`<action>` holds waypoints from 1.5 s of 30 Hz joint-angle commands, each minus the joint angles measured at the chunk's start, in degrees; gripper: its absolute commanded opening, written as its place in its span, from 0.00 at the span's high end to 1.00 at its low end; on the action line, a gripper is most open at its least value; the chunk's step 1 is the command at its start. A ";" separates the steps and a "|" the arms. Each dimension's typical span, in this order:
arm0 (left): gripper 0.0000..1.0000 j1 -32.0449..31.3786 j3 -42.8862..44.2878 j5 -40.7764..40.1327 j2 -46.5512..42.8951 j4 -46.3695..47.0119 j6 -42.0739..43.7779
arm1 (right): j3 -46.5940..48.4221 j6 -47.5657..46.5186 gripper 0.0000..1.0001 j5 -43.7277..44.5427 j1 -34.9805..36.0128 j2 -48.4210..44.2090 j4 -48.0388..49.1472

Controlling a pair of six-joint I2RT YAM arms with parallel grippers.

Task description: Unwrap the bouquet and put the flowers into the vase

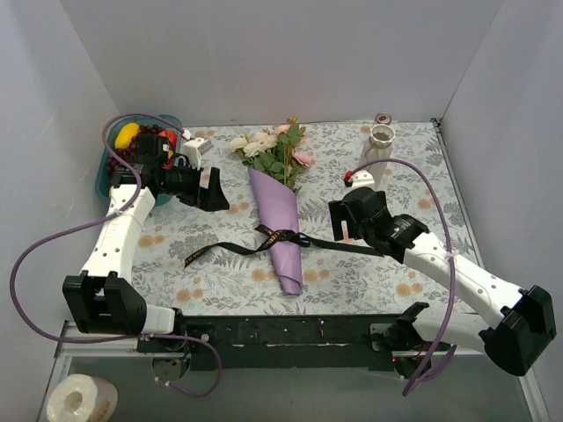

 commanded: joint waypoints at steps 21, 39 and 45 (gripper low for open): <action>0.02 -20.46 -13.86 -2.22 6.64 6.94 9.40 | -20.67 -5.80 0.15 -9.85 4.61 6.48 37.14; 0.02 -27.42 -23.61 -9.15 5.15 23.98 7.20 | -19.44 -7.65 0.14 -11.79 5.05 19.22 45.85; 0.03 -27.51 -26.25 -9.69 6.11 28.21 9.57 | -18.83 -7.12 0.19 -12.05 4.96 20.72 46.20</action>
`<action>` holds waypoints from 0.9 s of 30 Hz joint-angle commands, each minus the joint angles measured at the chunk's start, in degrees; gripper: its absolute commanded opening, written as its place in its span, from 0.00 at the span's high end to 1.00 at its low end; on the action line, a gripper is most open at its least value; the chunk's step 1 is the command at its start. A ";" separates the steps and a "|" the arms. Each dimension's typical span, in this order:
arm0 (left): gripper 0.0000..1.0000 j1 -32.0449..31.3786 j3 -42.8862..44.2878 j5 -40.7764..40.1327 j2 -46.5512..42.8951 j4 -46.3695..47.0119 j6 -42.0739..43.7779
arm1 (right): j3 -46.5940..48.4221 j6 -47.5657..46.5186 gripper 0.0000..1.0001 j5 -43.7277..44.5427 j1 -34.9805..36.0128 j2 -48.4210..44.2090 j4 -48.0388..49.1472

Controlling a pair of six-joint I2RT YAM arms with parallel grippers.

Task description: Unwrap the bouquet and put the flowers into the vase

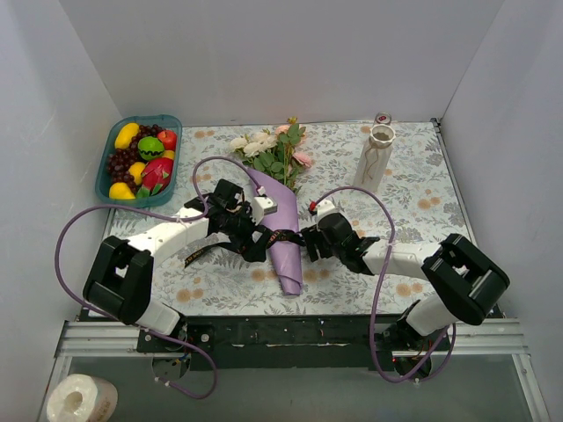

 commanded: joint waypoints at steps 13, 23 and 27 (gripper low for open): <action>0.44 -0.25 -2.68 -3.23 6.45 10.21 5.55 | -0.72 0.95 0.33 -2.71 0.19 4.06 3.11; 1.00 -0.25 0.66 -4.81 6.90 11.09 2.83 | -1.77 2.36 0.59 -3.06 0.19 3.54 2.94; 1.00 -0.16 2.50 -5.69 5.15 10.83 1.59 | -2.30 3.41 0.98 -1.84 0.19 2.04 1.45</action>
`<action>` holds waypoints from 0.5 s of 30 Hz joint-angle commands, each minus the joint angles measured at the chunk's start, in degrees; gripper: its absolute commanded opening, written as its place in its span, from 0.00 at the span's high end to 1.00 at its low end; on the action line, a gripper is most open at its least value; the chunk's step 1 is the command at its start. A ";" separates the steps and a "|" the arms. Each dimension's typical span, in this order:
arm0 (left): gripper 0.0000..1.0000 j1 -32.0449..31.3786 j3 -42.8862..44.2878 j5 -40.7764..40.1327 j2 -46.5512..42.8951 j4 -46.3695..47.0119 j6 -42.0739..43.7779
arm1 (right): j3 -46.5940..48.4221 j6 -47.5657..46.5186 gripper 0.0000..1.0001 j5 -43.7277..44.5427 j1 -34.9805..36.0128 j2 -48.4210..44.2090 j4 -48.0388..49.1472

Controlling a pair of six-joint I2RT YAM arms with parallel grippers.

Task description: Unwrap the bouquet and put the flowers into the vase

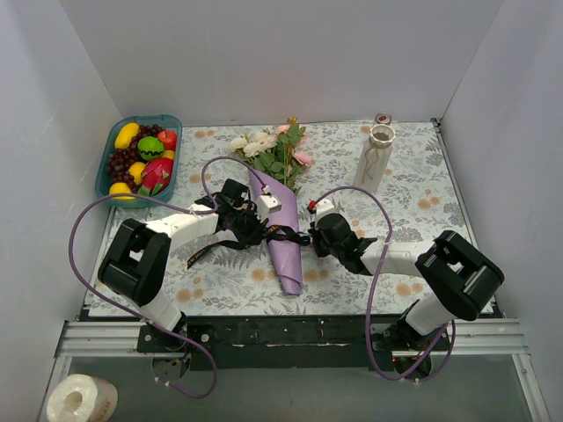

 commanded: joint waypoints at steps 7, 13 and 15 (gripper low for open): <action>1.00 0.85 5.54 -1.01 -8.50 -3.85 -3.77 | -2.76 2.54 0.99 2.99 0.19 -6.22 -6.46; 1.00 3.13 9.14 -1.89 -14.21 -9.75 -2.90 | -1.27 3.07 0.99 8.17 -0.86 -14.57 -11.90; 1.00 5.58 10.81 -1.98 -15.45 -10.63 -2.72 | -0.83 4.20 0.99 9.49 -1.91 -17.90 -13.39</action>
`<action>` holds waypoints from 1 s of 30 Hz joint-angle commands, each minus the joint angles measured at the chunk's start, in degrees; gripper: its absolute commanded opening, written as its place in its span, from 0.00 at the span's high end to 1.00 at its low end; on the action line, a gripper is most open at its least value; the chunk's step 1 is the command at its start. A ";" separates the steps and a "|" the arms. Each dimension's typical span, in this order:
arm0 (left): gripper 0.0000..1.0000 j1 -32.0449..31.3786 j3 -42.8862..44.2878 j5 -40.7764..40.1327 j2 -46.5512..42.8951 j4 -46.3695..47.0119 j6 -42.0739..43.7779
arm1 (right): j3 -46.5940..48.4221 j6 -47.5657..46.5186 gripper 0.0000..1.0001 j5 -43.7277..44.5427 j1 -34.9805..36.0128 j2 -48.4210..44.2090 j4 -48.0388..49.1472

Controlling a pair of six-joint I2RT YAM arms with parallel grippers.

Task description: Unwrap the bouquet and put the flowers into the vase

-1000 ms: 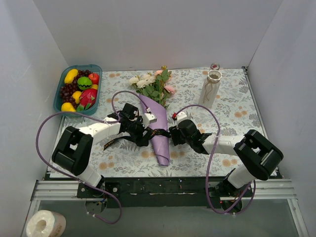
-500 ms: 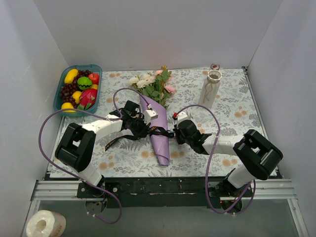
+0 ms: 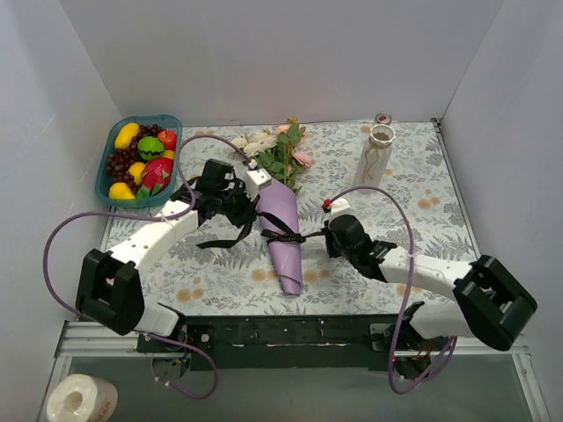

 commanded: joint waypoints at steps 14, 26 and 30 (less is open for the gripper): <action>1.00 31.99 6.50 2.63 -9.07 -9.35 6.99 | 6.63 6.23 0.99 15.94 -13.20 -23.49 -17.75; 0.02 38.70 4.03 -2.48 -11.61 -9.26 6.21 | 16.55 10.12 0.05 29.41 -24.55 -19.02 -36.83; 0.02 38.70 9.02 2.79 -11.97 -14.95 5.85 | 18.84 6.95 0.03 23.54 -23.94 -20.77 -37.10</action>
